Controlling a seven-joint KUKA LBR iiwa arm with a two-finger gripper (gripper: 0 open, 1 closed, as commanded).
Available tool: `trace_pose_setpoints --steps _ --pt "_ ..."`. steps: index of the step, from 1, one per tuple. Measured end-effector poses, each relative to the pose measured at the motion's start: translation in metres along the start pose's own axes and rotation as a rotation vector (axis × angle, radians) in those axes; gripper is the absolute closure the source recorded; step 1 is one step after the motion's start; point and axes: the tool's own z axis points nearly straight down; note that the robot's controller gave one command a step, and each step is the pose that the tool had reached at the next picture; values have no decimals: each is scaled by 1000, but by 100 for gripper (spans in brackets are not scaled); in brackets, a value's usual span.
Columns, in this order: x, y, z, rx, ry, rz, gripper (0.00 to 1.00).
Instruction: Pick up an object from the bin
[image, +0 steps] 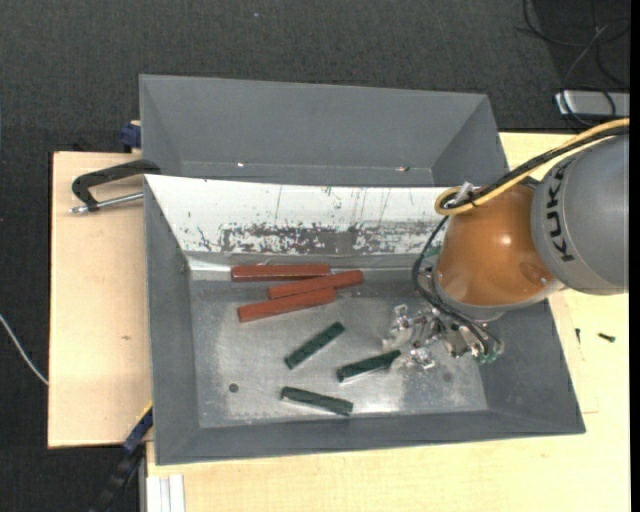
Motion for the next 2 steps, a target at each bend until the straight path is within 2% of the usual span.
trace_pose_setpoints --steps 1,2 --pt "0 0 0 0 0 0 100" --pt "16 15 -146 -1 -6 -20 100"
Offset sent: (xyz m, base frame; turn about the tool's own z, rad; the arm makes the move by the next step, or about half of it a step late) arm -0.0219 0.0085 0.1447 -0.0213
